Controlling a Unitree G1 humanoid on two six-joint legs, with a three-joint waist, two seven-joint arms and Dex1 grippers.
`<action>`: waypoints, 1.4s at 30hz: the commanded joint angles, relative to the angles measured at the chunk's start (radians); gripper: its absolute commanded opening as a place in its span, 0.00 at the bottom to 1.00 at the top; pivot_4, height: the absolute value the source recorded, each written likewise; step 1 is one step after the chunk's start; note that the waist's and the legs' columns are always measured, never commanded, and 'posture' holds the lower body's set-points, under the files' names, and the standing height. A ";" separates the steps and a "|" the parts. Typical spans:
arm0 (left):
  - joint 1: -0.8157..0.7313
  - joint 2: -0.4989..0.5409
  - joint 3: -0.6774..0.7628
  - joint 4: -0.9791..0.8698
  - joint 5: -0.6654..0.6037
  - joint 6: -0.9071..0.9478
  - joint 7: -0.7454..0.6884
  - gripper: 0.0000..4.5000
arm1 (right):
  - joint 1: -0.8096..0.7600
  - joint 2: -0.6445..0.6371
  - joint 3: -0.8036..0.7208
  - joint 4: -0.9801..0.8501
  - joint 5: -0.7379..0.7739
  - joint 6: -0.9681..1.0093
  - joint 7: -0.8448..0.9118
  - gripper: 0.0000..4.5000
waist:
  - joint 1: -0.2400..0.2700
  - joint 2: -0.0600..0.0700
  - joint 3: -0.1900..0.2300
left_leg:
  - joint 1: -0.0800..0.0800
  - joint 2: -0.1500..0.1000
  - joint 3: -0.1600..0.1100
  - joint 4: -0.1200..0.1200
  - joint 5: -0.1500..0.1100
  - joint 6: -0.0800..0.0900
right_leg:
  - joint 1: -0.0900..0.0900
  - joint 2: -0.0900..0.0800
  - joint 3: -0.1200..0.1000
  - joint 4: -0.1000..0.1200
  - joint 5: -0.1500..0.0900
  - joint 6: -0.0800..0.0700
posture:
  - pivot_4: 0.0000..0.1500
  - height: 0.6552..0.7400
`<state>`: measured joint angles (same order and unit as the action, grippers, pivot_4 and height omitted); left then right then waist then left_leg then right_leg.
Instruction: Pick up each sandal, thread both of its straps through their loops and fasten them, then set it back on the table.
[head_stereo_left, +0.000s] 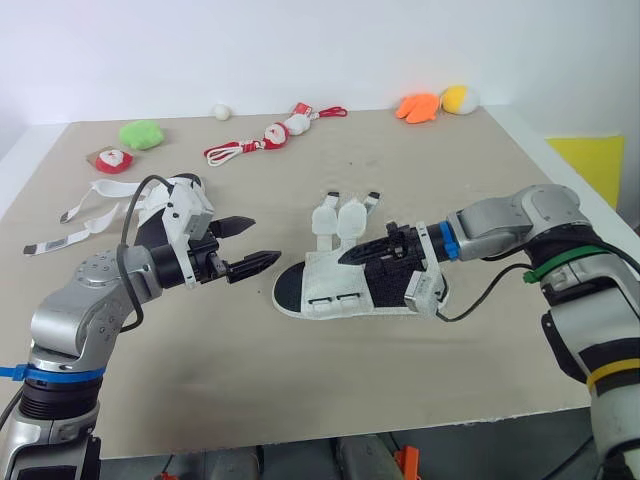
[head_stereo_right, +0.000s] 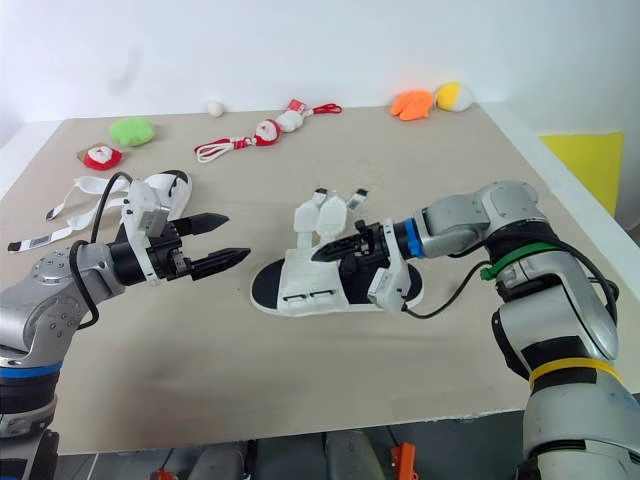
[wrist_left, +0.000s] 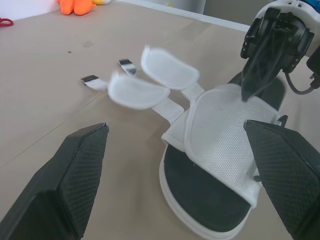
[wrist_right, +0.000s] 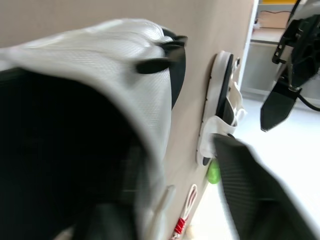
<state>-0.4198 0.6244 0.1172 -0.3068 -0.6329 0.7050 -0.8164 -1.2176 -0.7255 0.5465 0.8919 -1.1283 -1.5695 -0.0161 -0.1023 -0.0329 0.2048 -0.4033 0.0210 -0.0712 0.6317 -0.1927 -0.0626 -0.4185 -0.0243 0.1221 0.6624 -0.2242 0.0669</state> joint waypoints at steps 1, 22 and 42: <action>-0.013 0.018 0.011 -0.019 -0.012 -0.010 -0.012 1.00 | -0.042 -0.029 -0.018 -0.036 0.006 -0.005 -0.054 0.95 | 0.000 0.000 0.000 | 0.000 0.000 0.000 0.000 0.000 0.000 | 0.000 0.000 0.000 0.000 0.000 0.000 | 1.00 1.00; -0.097 0.072 -0.137 0.152 0.084 -0.136 -0.254 0.17 | 0.572 -0.353 -0.121 -0.805 1.710 1.158 0.743 1.00 | 0.008 -0.001 0.001 | 0.003 0.000 -0.003 0.003 -0.001 0.004 | 0.006 0.001 -0.003 0.000 -0.005 -0.002 | 1.00 1.00; -0.116 -0.043 -0.339 0.194 0.262 -0.133 -0.169 0.01 | 0.678 -0.186 -0.559 -1.146 2.067 2.036 0.698 1.00 | 0.021 -0.001 0.001 | -0.001 0.001 -0.003 0.003 0.000 0.005 | 0.002 0.002 -0.002 0.000 -0.001 0.004 | 1.00 1.00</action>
<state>-0.5332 0.5803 -0.2096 -0.1145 -0.3988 0.5868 -1.0038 -0.5002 -0.9138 0.0439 -0.2114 0.9462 0.4553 0.6795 -0.0818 -0.0338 0.2055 -0.4049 0.0221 -0.0739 0.6348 -0.1927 -0.0573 -0.4170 -0.0222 0.1198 0.6626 -0.2254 0.0712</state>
